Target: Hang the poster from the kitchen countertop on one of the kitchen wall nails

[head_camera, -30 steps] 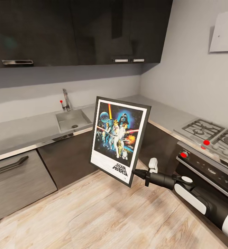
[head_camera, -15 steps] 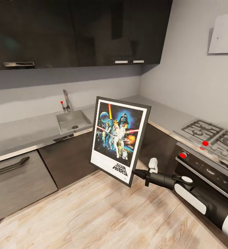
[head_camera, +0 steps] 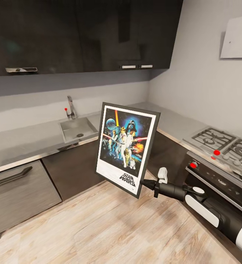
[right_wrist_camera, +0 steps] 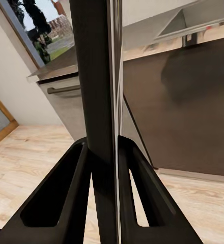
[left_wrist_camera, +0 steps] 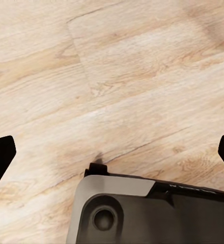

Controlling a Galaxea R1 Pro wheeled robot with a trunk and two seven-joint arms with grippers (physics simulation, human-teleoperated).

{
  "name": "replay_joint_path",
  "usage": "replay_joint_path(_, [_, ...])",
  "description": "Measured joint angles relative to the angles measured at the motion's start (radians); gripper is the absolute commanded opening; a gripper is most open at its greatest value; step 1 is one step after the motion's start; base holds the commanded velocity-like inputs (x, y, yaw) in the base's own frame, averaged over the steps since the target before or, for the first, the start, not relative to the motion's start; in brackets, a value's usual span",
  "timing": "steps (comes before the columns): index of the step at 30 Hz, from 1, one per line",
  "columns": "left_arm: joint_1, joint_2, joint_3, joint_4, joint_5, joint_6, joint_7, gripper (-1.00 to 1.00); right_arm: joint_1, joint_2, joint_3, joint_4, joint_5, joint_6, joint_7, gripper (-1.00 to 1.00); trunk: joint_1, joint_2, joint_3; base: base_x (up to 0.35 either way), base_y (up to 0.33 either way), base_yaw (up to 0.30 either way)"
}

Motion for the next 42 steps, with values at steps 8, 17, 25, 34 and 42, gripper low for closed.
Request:
replay_joint_path(8, [0.0,0.0,0.0,0.0,0.0,0.0,0.0,1.0,0.0,0.0,0.0,0.0,0.0,0.0,0.0,-1.0,-0.031,0.056,0.025,0.0,0.0,0.0])
replay_joint_path(17, [0.0,0.0,0.0,0.0,0.0,0.0,0.0,1.0,0.0,0.0,0.0,0.0,0.0,0.0,0.0,-1.0,-0.058,0.106,0.047,0.0,0.0,0.0])
replay_joint_path(25, [0.0,-0.001,0.0,0.0,-0.001,0.0,0.0,1.0,0.0,0.0,0.0,0.0,-0.001,0.0,0.001,-1.0,-0.058,0.106,0.047,0.0,0.001,0.0])
replay_joint_path(34, [0.0,0.0,0.0,0.0,-0.001,0.0,0.0,1.0,0.0,0.001,0.001,0.0,-0.001,-0.001,-0.001,-1.0,-0.058,0.106,0.047,-0.02,0.192,0.063])
replay_joint_path(42, [0.0,0.0,0.0,0.0,-0.001,0.0,0.0,1.0,0.0,0.001,0.001,0.0,0.0,-0.001,-0.003,-1.0,-0.058,0.106,0.047,-0.124,0.28,0.263])
